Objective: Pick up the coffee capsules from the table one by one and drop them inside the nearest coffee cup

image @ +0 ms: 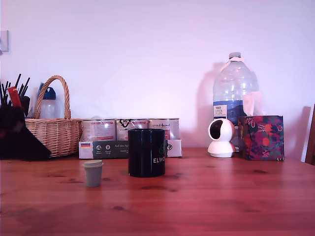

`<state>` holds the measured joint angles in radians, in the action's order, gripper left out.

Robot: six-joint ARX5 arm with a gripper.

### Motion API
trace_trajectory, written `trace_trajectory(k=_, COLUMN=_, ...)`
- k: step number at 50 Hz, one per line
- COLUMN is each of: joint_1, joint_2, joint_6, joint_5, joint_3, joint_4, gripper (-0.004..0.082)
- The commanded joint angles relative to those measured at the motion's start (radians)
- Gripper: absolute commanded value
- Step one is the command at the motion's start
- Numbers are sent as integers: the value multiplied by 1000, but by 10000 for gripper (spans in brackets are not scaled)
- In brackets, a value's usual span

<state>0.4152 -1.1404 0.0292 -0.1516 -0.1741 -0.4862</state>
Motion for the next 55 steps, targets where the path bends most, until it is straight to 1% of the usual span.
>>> trace_trajectory(k=1, joint_1=-3, joint_2=-32, joint_6=6, joint_5=-2, joint_3=18, joint_4=-47, gripper=677)
trace_trajectory(k=3, joint_1=-3, joint_2=-54, joint_6=9, joint_5=-2, joint_3=18, joint_4=-75, gripper=677)
trace_trajectory(k=7, joint_1=-3, joint_2=-103, joint_6=29, joint_5=-2, joint_3=18, joint_4=-136, gripper=677)
trace_trajectory(k=27, joint_1=-3, joint_2=-367, joint_6=43, joint_5=-2, joint_3=18, joint_4=-456, gripper=677)
trace_trajectory(k=33, joint_1=-3, joint_2=-431, joint_6=43, joint_5=-16, joint_3=14, joint_4=-528, gripper=677)
trace_trajectory(k=42, joint_1=-3, joint_2=-496, joint_6=39, joint_5=-25, joint_3=-24, joint_4=-564, gripper=677)
trace_trajectory(k=47, joint_1=-3, joint_2=-536, joint_6=39, joint_5=-26, joint_3=-60, joint_4=-563, gripper=677)
trace_trajectory(k=55, joint_1=-3, joint_2=-607, joint_6=39, joint_5=-39, joint_3=-106, joint_4=-564, gripper=677)
